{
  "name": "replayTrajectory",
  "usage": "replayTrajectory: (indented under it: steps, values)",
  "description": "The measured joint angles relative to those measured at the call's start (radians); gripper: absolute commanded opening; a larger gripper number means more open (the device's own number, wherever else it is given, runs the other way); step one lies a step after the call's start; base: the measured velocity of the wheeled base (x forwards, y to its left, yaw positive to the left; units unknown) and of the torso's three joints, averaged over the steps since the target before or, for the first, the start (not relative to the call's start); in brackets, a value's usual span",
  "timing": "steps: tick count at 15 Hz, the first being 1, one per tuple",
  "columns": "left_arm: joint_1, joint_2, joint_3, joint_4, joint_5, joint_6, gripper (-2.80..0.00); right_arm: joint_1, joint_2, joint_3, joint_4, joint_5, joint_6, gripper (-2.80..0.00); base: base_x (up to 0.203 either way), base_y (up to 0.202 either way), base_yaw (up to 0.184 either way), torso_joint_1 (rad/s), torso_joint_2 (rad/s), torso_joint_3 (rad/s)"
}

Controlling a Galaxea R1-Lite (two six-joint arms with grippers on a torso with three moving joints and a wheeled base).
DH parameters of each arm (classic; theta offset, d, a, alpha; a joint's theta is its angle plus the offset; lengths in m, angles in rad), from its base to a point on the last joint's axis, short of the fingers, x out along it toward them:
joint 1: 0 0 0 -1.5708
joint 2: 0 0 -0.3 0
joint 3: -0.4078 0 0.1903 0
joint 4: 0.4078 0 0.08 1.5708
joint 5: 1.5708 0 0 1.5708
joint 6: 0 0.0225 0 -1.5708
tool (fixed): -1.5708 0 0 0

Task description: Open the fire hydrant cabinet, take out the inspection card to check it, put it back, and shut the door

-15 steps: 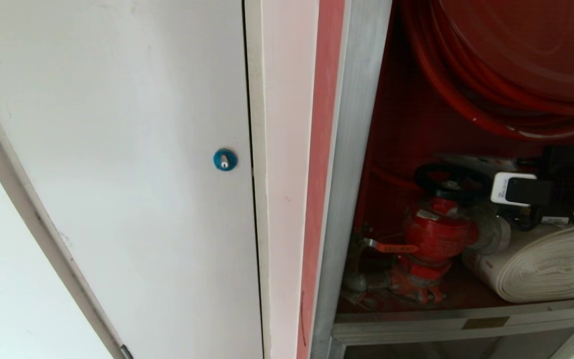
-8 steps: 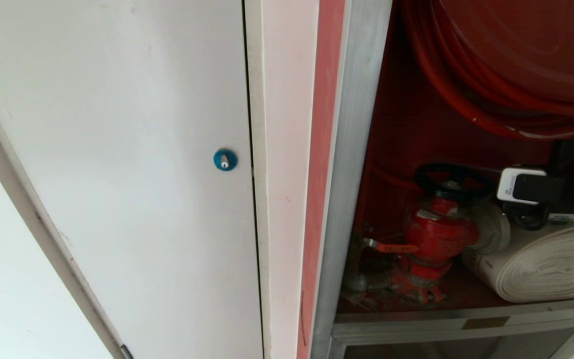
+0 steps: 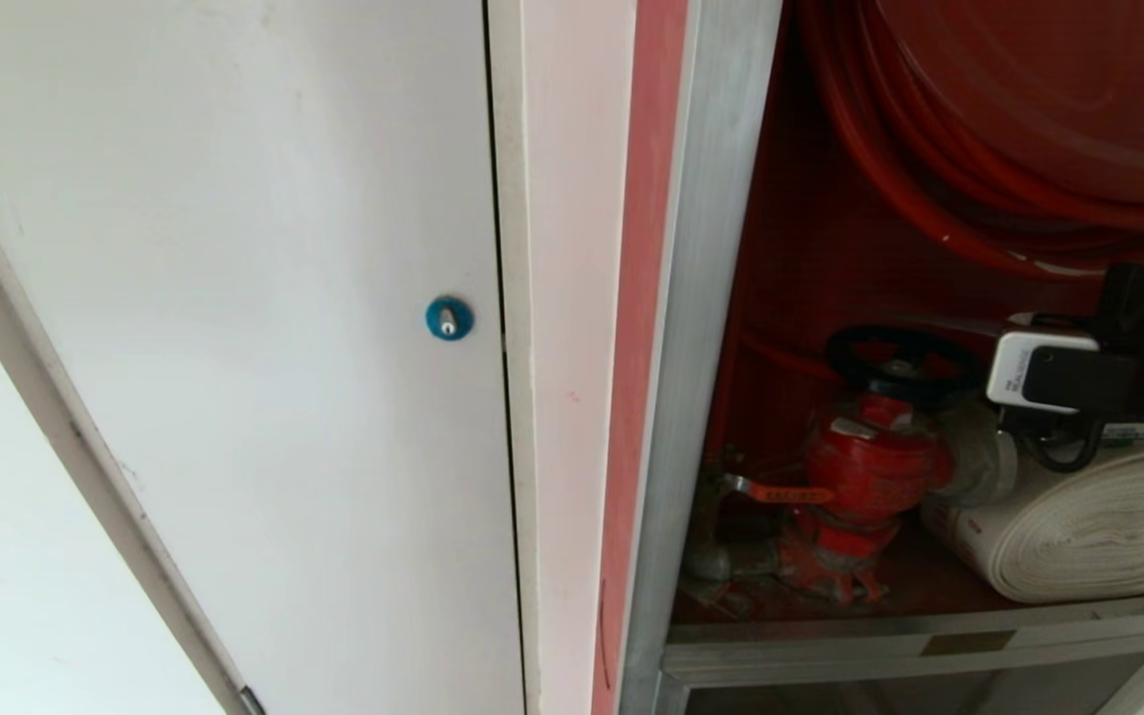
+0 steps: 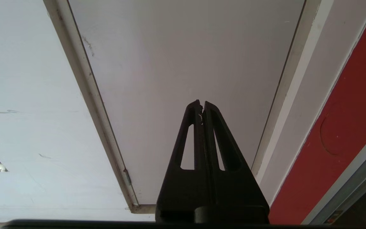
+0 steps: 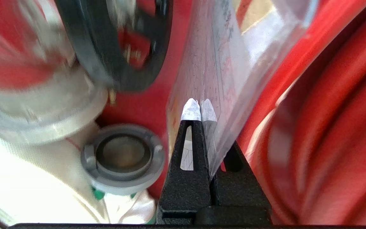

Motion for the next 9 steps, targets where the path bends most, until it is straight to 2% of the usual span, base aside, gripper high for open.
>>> replayTrajectory:
  steps: [5,7,9]
  values:
    - [0.0,0.0,0.0,0.0,0.0,0.0,-2.8,0.161,-0.004,0.001,-0.003,-0.184,0.0,-2.8,0.0,0.0,0.0,0.0,0.0,0.0]
    - [0.0,0.0,0.0,0.0,0.0,0.0,-2.8,0.203,-0.002,-0.005,-0.004,-0.242,0.0,-2.8,0.0,0.0,0.0,0.0,0.0,0.0]
    - [0.0,0.0,0.0,0.0,0.0,0.0,-2.8,0.261,0.004,-0.019,-0.004,-0.342,0.001,-2.8,0.0,0.0,0.0,0.0,0.0,0.0]
